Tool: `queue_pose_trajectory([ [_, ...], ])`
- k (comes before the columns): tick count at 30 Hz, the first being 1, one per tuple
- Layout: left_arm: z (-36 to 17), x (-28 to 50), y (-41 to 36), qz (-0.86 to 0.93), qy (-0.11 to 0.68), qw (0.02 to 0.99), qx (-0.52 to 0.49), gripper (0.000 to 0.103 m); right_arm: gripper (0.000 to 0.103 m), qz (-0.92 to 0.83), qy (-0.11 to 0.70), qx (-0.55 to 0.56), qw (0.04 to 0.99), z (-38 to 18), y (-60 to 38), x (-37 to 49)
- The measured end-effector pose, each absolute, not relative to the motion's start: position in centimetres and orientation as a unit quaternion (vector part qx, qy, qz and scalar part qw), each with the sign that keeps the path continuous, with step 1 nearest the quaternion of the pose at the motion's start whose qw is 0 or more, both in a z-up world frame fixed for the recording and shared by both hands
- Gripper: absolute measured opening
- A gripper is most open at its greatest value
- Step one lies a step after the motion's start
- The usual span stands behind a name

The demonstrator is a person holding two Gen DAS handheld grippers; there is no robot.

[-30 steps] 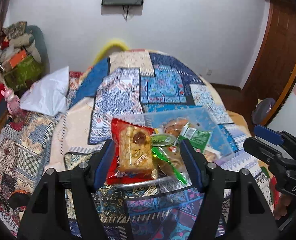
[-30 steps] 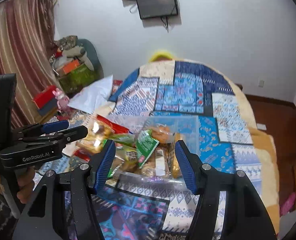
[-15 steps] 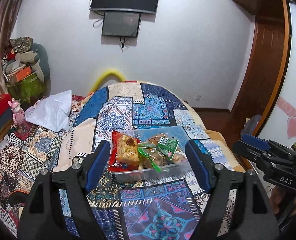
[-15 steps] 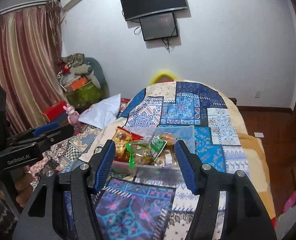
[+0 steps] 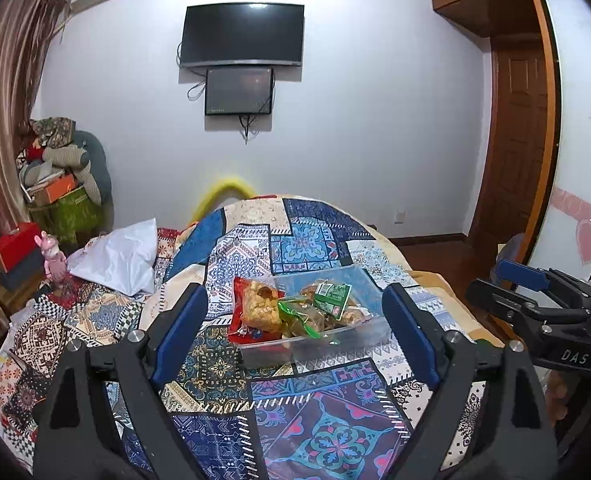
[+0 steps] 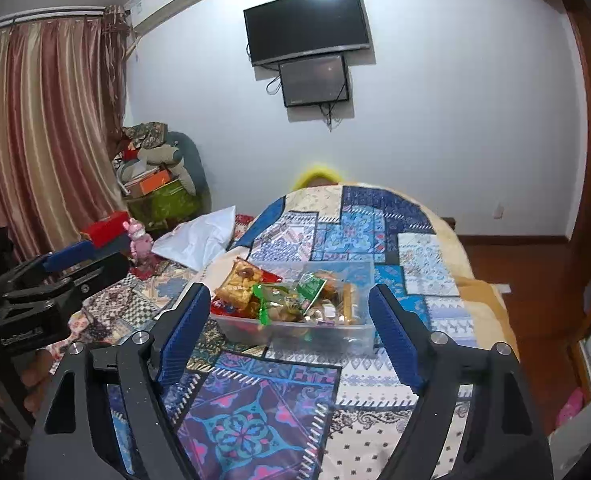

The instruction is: Organize snacks

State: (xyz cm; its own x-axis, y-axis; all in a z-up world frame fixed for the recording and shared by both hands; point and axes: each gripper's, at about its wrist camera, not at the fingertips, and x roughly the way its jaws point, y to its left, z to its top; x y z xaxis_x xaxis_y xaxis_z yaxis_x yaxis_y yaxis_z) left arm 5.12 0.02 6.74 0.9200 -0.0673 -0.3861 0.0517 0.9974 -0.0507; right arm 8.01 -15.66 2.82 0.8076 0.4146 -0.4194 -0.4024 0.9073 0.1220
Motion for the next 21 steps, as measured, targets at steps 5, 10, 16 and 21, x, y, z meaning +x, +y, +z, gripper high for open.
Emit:
queue_pose_trajectory([
  [5,6.5,4.6,-0.1,-0.031,0.189,0.981,-0.02,0.093,0.084,0.209,0.207,0.016,0.956,2.9,-15.9,7.0],
  [10,6.3,4.7,0.0,-0.033,0.187,0.981,-0.031,0.095,0.085,0.204,0.198,0.004,0.959,3.0,-15.7,6.6],
  [16,5.9,4.6,0.0,-0.034,0.183,0.982,-0.033,0.098,0.085,0.202,0.194,-0.001,0.96,3.0,-15.7,6.1],
  [21,5.7,4.6,-0.1,-0.037,0.183,0.982,-0.033,0.1,0.085,0.203,0.194,0.001,0.96,3.0,-15.7,6.1],
])
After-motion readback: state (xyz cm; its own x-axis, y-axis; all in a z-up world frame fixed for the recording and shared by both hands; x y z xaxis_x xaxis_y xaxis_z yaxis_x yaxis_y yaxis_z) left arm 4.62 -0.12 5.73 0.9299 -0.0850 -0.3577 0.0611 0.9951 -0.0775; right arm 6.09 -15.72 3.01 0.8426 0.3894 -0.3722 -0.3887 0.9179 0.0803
